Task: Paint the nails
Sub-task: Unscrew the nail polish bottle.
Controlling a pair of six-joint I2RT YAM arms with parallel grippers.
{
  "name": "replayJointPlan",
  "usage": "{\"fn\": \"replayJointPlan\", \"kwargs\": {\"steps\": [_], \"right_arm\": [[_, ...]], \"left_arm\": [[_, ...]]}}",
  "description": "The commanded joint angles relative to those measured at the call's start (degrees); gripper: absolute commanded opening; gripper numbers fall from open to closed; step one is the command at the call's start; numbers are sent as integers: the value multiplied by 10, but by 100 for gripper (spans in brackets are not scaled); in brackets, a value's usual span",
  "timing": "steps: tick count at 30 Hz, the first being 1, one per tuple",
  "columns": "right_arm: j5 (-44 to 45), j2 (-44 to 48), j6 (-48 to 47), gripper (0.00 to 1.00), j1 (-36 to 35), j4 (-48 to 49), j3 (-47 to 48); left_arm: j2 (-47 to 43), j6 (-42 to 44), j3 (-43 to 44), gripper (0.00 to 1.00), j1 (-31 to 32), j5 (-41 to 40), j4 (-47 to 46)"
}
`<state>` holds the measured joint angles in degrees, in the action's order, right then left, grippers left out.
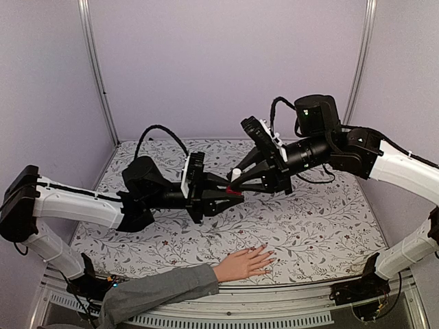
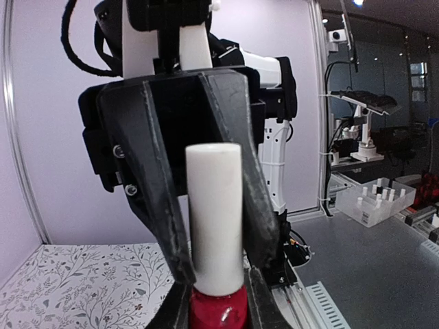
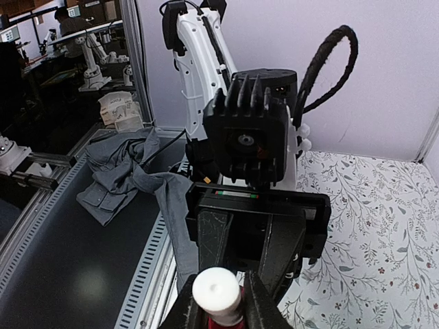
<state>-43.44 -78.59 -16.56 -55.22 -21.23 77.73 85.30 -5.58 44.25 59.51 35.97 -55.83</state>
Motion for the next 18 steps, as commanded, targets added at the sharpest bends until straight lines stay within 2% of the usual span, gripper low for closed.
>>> {"fn": "replayJointPlan", "kwargs": {"steps": [1, 8, 13, 18], "right_arm": [[25, -24, 45, 28, -16, 56, 7], [93, 14, 98, 59, -7, 109, -27], [181, 16, 150, 62, -6, 131, -29], [269, 17, 212, 57, -6, 147, -41]], "left_arm": [[-10, 55, -8, 0, 21, -8, 13], [-46, 88, -45, 0, 19, -171, -16], [-46, 98, -51, 0, 24, -285, -26], [-36, 105, -43, 0, 26, -373, -14]]}}
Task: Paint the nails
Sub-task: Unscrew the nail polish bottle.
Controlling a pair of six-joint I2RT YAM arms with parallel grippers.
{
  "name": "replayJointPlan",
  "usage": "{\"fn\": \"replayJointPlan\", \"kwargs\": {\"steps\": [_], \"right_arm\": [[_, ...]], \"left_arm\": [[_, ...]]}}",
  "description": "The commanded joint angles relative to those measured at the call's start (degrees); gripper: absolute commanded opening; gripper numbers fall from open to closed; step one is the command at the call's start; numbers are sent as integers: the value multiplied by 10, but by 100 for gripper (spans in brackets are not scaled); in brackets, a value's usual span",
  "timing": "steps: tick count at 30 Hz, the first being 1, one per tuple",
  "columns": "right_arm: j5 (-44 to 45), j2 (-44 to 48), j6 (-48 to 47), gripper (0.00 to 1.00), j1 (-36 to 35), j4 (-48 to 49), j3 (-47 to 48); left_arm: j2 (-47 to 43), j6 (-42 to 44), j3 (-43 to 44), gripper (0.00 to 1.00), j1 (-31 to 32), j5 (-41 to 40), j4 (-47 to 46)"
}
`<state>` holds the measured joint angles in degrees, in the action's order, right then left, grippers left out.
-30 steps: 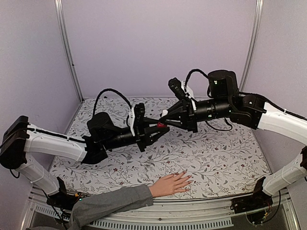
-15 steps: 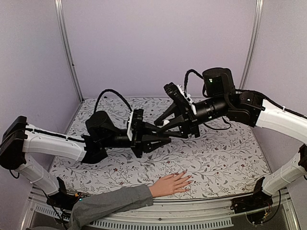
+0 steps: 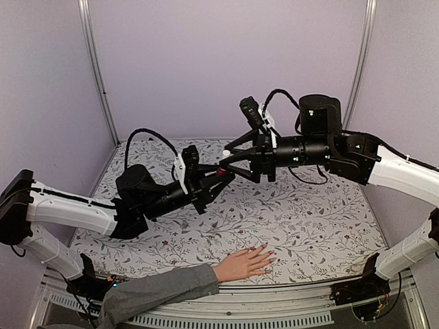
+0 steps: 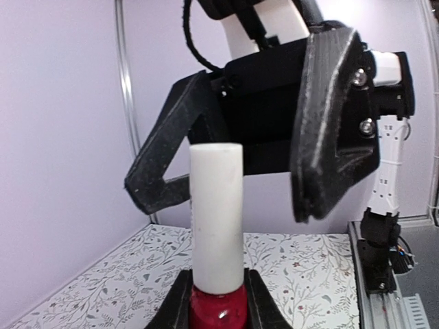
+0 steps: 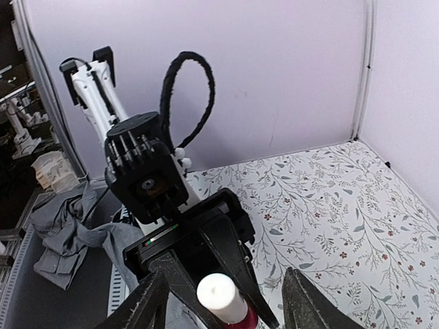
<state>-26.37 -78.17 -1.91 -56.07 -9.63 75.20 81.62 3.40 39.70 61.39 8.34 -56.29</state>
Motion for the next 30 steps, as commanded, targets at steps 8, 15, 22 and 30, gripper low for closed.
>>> {"fn": "replayJointPlan", "kwargs": {"steps": [8, 15, 22, 30], "right_arm": [[150, 3, 96, 47, 2, 38, -20], [160, -26, 112, 38, 2, 37, -3], [142, -38, 114, 17, 2, 32, 2], [99, -24, 95, 0, 2, 52, -13]], "left_arm": [[26, 5, 28, 0, 13, -152, 15], [43, 17, 47, 0, 24, -188, 29], [46, 30, 47, 0, 29, -199, 29], [58, 23, 45, 0, 28, -180, 38]]}}
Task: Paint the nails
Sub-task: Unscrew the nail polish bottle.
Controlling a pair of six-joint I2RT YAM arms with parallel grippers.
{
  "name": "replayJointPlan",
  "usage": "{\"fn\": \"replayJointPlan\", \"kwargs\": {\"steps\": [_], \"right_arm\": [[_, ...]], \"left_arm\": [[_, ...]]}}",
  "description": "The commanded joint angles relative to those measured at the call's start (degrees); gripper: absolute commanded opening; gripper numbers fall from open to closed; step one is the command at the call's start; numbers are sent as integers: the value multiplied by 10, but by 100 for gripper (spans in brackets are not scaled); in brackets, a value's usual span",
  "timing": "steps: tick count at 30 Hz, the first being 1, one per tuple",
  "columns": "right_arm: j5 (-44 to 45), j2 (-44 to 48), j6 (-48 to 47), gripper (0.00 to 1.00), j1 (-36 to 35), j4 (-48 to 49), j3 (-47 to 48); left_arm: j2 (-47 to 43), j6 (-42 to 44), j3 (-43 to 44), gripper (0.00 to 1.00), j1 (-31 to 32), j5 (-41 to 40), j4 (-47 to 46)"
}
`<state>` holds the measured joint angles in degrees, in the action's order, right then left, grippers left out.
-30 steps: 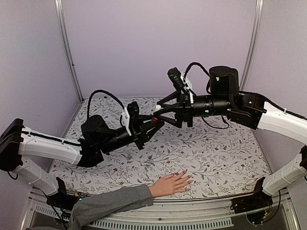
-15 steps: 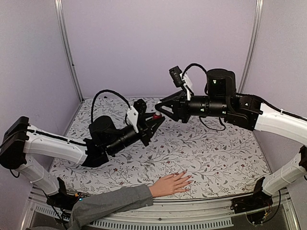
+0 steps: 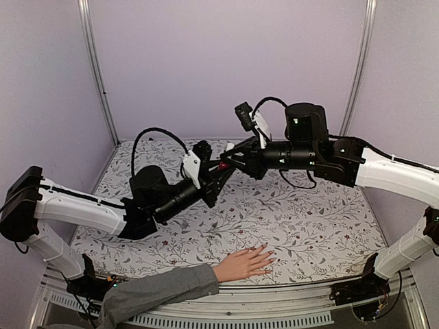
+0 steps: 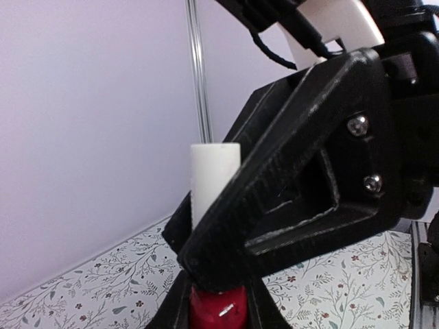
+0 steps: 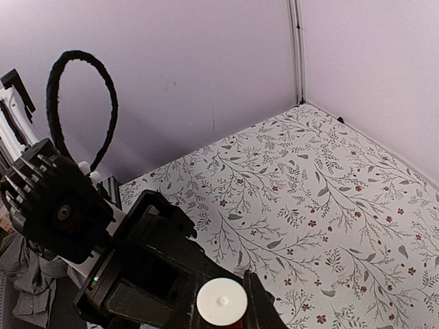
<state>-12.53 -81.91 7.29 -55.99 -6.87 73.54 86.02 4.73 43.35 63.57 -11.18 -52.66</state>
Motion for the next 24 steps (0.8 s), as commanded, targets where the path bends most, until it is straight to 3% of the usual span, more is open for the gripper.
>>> {"fn": "replayJointPlan", "kwargs": {"steps": [1, 9, 15, 24], "right_arm": [[-48, 14, -1, 0, 1, 25, 3], [-161, 33, -83, 0, 1, 9, -1], [-260, 20, -168, 0, 1, -69, 36], [-325, 7, -215, 0, 1, -108, 67]], "left_arm": [[14, 6, 5, 0, 5, 24, -1], [-8, -33, -21, 0, -25, 233, -2], [-13, -29, -11, 0, -28, 403, 22], [10, -70, 19, 0, -27, 555, 4]]}}
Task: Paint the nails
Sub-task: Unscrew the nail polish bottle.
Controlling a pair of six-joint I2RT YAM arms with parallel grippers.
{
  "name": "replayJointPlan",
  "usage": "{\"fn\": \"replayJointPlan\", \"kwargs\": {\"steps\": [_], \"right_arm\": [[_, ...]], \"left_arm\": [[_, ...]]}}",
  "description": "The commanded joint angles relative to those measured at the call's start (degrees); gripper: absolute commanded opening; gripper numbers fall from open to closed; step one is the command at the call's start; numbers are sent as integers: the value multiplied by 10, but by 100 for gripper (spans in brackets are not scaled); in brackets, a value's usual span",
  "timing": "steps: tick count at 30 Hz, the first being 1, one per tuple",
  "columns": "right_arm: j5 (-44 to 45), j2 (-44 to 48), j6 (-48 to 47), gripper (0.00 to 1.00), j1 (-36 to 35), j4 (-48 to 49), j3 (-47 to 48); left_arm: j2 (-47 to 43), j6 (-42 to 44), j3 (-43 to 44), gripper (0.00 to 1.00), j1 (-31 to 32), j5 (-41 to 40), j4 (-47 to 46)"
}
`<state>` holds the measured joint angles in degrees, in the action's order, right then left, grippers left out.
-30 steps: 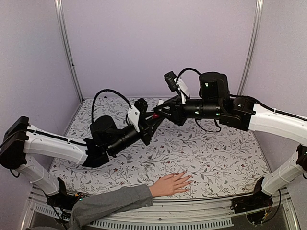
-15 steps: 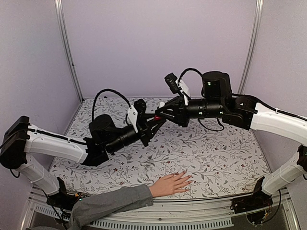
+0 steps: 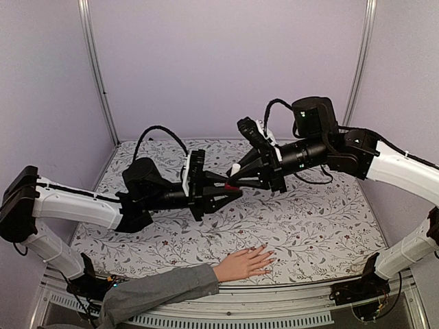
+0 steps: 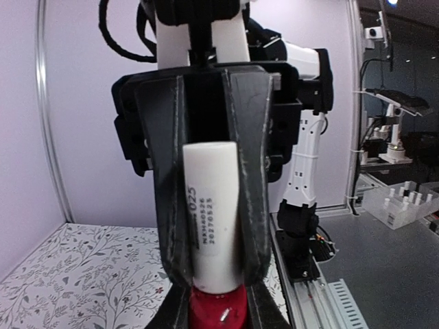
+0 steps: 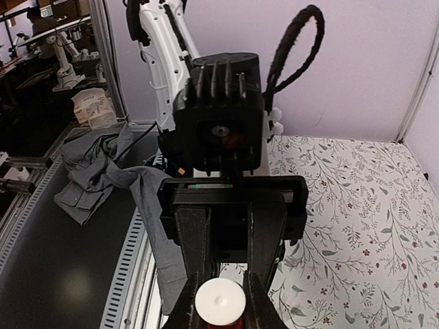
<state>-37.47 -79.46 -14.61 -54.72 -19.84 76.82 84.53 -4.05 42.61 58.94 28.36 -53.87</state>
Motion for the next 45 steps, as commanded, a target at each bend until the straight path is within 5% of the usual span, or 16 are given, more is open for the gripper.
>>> {"fn": "replayJointPlan", "kwargs": {"steps": [1, 7, 11, 22, 32, 45], "right_arm": [[-85, -18, 2, 0, -12, 20, 37], [-98, -31, -9, 0, -12, 4, 46], [-67, -32, -5, 1, -12, 2, 48], [130, -2, 58, 57, -9, 59, 7], [267, 18, 169, 58, -5, 132, -49], [328, -11, 260, 54, -5, 179, -47]], "left_arm": [[27, 14, 29, 0, 19, 171, 9], [30, 1, 33, 0, 20, 193, -2], [18, 16, 9, 0, 20, 104, -16], [-22, 55, -50, 0, 18, -156, -65], [6, 72, -36, 0, 34, -394, -82], [82, 85, 23, 0, 72, -502, -84]]}}
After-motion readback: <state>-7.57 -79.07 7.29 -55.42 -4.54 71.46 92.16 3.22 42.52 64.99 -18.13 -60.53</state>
